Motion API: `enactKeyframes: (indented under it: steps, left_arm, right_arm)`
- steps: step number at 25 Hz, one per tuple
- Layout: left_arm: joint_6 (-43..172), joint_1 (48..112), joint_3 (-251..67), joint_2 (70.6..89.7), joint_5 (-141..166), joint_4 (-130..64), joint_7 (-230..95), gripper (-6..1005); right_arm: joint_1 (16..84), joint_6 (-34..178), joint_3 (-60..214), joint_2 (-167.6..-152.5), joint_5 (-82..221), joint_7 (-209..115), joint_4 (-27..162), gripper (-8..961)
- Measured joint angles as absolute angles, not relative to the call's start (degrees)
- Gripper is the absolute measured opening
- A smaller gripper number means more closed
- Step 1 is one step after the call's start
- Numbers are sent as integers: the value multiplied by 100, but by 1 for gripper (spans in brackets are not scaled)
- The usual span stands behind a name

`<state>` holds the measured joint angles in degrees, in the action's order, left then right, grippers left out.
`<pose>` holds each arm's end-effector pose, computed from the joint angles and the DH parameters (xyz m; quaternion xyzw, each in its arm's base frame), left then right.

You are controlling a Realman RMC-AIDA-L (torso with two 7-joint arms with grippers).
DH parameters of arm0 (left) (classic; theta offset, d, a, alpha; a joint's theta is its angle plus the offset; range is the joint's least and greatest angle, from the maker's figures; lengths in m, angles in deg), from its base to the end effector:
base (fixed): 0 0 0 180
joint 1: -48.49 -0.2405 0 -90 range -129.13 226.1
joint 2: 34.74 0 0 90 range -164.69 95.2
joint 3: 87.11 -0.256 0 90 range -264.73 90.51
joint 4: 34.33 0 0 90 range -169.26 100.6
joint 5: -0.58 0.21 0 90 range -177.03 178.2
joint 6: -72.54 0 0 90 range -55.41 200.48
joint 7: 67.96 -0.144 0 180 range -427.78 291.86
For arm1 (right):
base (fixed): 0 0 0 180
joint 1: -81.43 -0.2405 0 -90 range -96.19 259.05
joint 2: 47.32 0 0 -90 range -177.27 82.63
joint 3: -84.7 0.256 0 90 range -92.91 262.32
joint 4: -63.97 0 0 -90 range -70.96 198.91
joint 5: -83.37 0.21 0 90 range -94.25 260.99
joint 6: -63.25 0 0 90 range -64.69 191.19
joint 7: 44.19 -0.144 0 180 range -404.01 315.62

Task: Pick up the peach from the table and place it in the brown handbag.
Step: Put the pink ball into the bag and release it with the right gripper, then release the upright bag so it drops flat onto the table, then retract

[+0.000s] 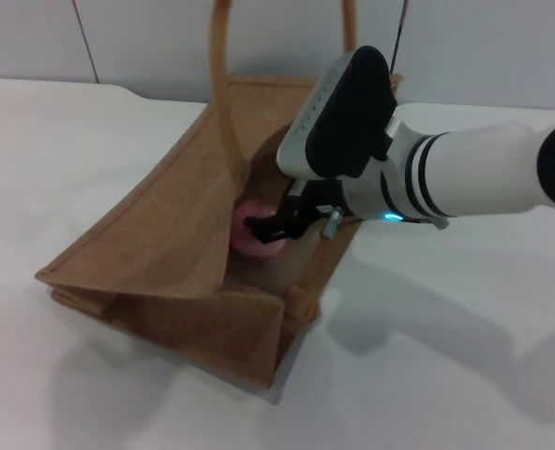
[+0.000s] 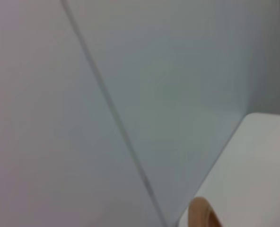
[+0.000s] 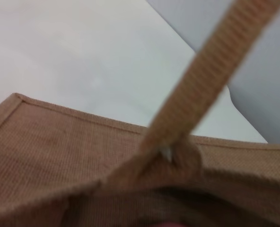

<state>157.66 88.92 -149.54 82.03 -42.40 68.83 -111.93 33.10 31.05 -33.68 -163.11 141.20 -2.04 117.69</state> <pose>-0.0500 0.3819 0.1238 -0.9299 -0.0902 -0.0581 0.3518 0.1037 0.3921 -0.1262 -0.9711 0.0667 -0.0221 0.2283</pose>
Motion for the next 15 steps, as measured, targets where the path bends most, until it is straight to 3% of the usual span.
enactKeyframes:
  steps: [15]
  left_arm:
    - [15585, 8641, -14710, 8204, -4081, 6867, -11189, 32]
  right_arm:
    - [3371, 1974, -2142, -16259, 13461, -195, 11827, 888]
